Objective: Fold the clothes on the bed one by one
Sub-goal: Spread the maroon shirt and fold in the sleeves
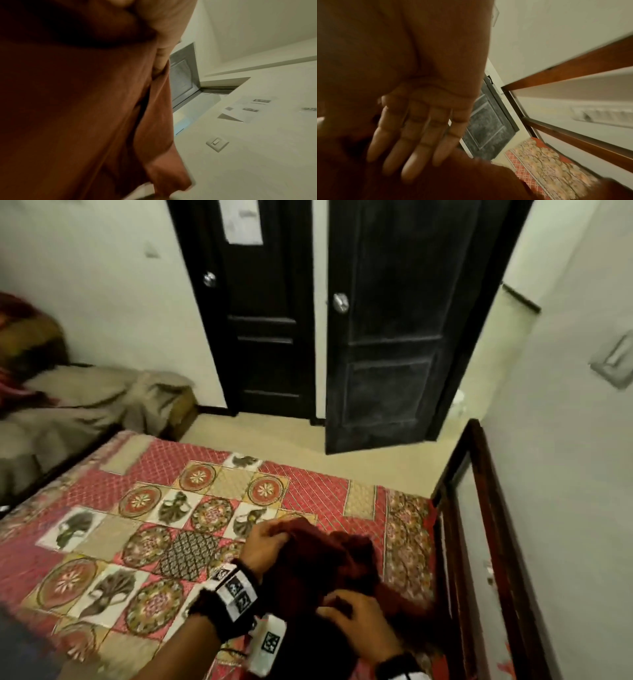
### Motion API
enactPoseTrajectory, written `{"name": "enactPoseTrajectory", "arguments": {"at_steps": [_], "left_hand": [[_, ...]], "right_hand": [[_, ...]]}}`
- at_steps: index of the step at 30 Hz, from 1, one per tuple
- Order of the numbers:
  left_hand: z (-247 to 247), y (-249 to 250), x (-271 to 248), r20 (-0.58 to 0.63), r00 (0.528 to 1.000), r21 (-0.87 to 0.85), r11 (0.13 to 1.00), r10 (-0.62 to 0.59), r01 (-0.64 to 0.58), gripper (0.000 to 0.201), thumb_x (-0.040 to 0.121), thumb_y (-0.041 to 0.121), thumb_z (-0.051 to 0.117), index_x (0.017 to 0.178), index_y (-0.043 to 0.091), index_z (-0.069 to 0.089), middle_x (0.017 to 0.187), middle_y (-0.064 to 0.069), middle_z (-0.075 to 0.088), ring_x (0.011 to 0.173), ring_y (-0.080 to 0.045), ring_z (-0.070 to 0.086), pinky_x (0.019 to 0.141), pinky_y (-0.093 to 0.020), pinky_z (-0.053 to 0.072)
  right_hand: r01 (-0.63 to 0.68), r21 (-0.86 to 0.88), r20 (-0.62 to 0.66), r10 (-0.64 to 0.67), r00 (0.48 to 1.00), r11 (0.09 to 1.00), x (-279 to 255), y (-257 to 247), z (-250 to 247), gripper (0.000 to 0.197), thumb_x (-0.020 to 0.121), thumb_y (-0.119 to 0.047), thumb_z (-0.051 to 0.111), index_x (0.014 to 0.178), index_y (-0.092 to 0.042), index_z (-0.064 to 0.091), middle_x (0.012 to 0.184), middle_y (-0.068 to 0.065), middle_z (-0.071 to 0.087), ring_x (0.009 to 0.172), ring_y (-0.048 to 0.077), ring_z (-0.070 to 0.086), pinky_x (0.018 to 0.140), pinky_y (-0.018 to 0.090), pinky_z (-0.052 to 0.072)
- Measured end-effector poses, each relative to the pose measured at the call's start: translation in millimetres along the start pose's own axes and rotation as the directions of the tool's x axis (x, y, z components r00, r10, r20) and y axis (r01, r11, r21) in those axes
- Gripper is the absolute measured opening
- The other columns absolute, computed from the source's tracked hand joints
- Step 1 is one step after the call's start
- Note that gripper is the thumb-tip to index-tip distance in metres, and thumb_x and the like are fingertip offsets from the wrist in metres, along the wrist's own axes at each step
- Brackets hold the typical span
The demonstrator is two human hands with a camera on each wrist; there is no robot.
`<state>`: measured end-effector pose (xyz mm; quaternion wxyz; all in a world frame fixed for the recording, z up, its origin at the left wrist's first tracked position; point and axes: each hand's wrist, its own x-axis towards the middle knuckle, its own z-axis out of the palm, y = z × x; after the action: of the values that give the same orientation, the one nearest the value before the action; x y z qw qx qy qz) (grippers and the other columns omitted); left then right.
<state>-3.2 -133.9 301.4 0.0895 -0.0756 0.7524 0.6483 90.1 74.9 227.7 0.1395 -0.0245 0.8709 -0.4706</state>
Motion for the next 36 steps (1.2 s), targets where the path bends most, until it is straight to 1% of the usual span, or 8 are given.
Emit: {"name": "enactPoseTrajectory", "arguments": {"at_steps": [3,6,13,18,23,29,34,36], "left_hand": [[-19.4,26.5,-25.3,0.081,0.994,0.009,0.997,0.079,-0.080,0.042,0.070,-0.006,0.052,0.077,0.023,0.081,0.080,0.004,0.076,0.079,-0.009,0.071,0.079,-0.020,0.054],[-24.8,46.8,-46.0,0.193,0.964,0.119,0.971,0.182,-0.207,0.043,0.077,-0.019,0.048,0.097,0.006,0.075,0.090,-0.004,0.077,0.084,-0.014,0.072,0.082,-0.025,0.056],[-55.2,82.7,-69.8,0.118,0.907,0.608,0.693,0.404,-0.388,0.059,0.079,0.015,0.073,0.131,0.036,0.053,0.105,0.018,0.066,0.099,-0.004,0.063,0.089,-0.026,0.052],[-118.0,78.5,-80.6,0.015,0.975,0.806,0.574,0.223,-0.144,0.029,0.084,0.035,0.076,0.111,0.032,0.068,0.094,0.015,0.067,0.085,-0.006,0.063,0.072,-0.016,0.044],[-150.0,43.0,-78.6,-0.128,0.983,0.570,0.821,0.130,-0.034,0.011,0.081,0.024,0.080,0.079,0.018,0.071,0.069,0.013,0.070,0.069,-0.004,0.067,0.058,-0.016,0.043],[-150.9,8.4,-83.8,-0.137,0.983,0.324,0.943,0.122,-0.072,0.030,0.080,0.037,0.078,0.106,0.021,0.076,0.103,0.011,0.076,0.101,-0.006,0.070,0.092,-0.032,0.053],[-187.1,-0.3,-92.8,-0.428,0.891,0.322,0.947,0.151,-0.006,0.023,0.096,-0.001,0.055,0.099,0.014,0.071,0.092,-0.006,0.074,0.090,-0.025,0.070,0.085,-0.041,0.056],[-209.2,13.9,-107.4,-0.598,0.780,0.341,0.939,0.185,0.038,0.030,0.092,-0.012,0.049,0.096,0.010,0.069,0.088,-0.007,0.068,0.083,-0.025,0.064,0.073,-0.020,0.051]], "right_hand": [[0.183,-0.120,-0.204,-0.204,0.958,0.976,12.1,-39.6,-43.9,0.069,0.078,-0.021,0.079,0.117,-0.069,0.048,0.122,-0.022,0.059,0.112,0.004,0.062,0.093,0.020,0.050],[0.348,-0.098,-0.068,-0.355,0.932,0.932,15.5,-105.2,-59.6,0.094,0.071,-0.051,0.087,0.148,-0.051,0.032,0.145,-0.030,0.037,0.129,-0.007,0.041,0.109,0.022,0.039],[0.435,-0.261,0.027,-0.444,0.896,0.862,50.0,-156.5,-54.5,0.053,0.087,0.005,0.059,0.119,-0.035,0.071,0.102,-0.018,0.071,0.093,-0.002,0.064,0.094,0.026,0.052],[0.645,-0.256,0.025,-0.662,0.749,0.720,83.8,-208.9,-89.5,0.053,0.071,0.004,0.050,0.101,-0.034,0.071,0.100,-0.014,0.073,0.093,0.004,0.066,0.092,0.027,0.053],[0.796,-0.138,-0.066,-0.808,0.586,0.589,95.5,-287.8,-118.7,0.051,0.065,0.005,0.049,0.098,-0.023,0.075,0.096,-0.010,0.076,0.094,0.003,0.070,0.089,0.017,0.051],[0.867,-0.111,-0.274,-0.853,0.443,0.486,100.0,-362.1,-155.3,0.037,0.075,-0.015,0.048,0.097,-0.014,0.077,0.093,-0.006,0.075,0.090,0.005,0.070,0.086,0.021,0.053],[0.842,-0.082,-0.187,-0.838,0.512,0.533,103.5,-393.2,-181.8,0.037,0.073,-0.009,0.048,0.096,-0.016,0.077,0.091,-0.008,0.075,0.086,-0.001,0.069,0.086,0.025,0.056],[0.810,-0.010,-0.079,-0.807,0.585,0.587,109.6,-393.4,-182.5,0.045,0.071,-0.005,0.044,0.100,-0.015,0.076,0.097,-0.004,0.076,0.093,0.010,0.071,0.090,0.032,0.057]]}}
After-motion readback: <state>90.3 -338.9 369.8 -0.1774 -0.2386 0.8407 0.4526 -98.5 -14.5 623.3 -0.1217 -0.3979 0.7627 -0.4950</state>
